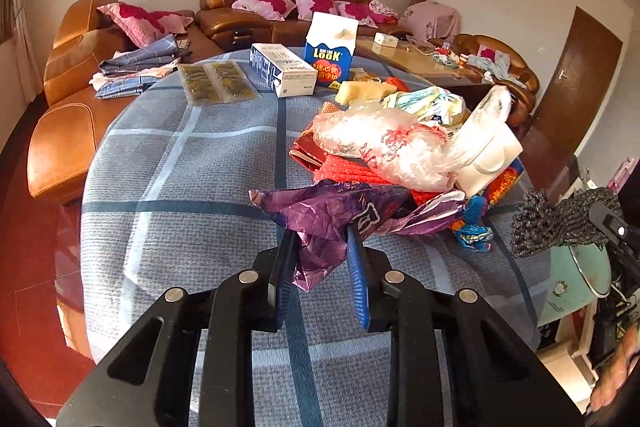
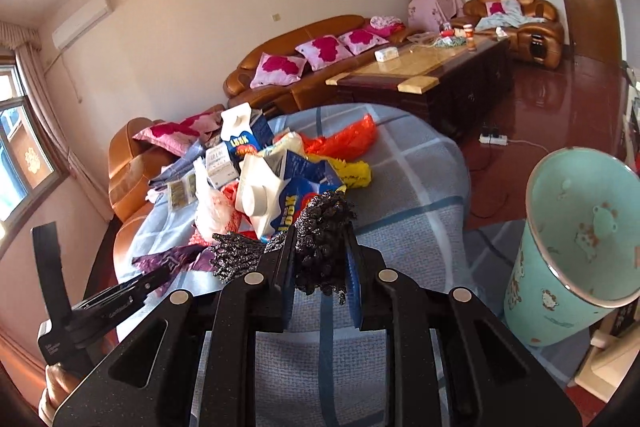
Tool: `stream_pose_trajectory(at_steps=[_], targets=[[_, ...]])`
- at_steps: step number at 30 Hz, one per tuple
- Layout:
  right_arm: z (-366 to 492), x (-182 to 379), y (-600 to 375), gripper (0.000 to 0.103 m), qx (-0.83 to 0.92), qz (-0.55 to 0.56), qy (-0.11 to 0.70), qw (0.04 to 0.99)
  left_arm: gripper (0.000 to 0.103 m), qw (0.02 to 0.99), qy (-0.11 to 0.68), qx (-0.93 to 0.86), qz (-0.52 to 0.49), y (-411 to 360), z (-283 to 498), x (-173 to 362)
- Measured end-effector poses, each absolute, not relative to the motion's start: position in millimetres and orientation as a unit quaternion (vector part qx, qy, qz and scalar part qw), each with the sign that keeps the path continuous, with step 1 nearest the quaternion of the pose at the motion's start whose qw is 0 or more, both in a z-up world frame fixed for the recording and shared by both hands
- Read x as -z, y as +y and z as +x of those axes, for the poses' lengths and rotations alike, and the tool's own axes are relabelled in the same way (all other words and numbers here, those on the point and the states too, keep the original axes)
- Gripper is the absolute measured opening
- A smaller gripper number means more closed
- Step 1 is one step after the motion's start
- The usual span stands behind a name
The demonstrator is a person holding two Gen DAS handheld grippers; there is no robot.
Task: Collect trash
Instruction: 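Carry both items over the teal bin and open both grippers to drop them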
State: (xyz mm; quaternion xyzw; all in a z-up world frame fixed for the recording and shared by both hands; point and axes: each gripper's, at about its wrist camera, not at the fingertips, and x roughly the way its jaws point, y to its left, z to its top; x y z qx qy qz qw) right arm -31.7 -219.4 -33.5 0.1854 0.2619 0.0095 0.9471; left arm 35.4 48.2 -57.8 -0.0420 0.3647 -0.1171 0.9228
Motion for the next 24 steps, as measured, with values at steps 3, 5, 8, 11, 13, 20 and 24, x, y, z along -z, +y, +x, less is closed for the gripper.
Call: stream_pose_trajectory(at_steps=[3,5,8,11,13,20,24], targets=[[-41.7,26.7,-226.1,0.022,-0.002,0.186,0.248,0.951,0.025,0.929,0.346,0.123,-0.045,49.7,21.2,41.3],[-46.8,20.9,-232.4,0.022,0.007,0.185,0.238,0.953,0.025,0.935,0.328,0.126,-0.042,48.5,12.1,28.1],[-53.7,8.7,-247.1,0.022,0.022,0.192,0.223,0.956,0.025,0.944,0.299,0.132,-0.036,42.6,-0.4,7.0],[-59.9,-5.0,-263.3,0.022,0.035,0.199,0.202,0.958,0.025,0.948,0.281,0.144,-0.030,29.2,-8.9,-9.3],[-62.2,-14.0,-274.5,0.022,0.044,0.193,0.194,0.961,0.025,0.949,0.275,0.153,-0.027,18.1,-11.8,-16.3],[-81.6,-28.3,-322.1,0.022,0.097,0.149,0.191,0.965,0.025,0.943,0.271,0.193,-0.011,-32.1,-14.1,-24.5],[-102.5,-19.8,-361.5,0.022,0.141,0.165,0.181,0.959,0.025,0.935,0.280,0.219,-0.003,-68.2,-12.2,-20.0]])
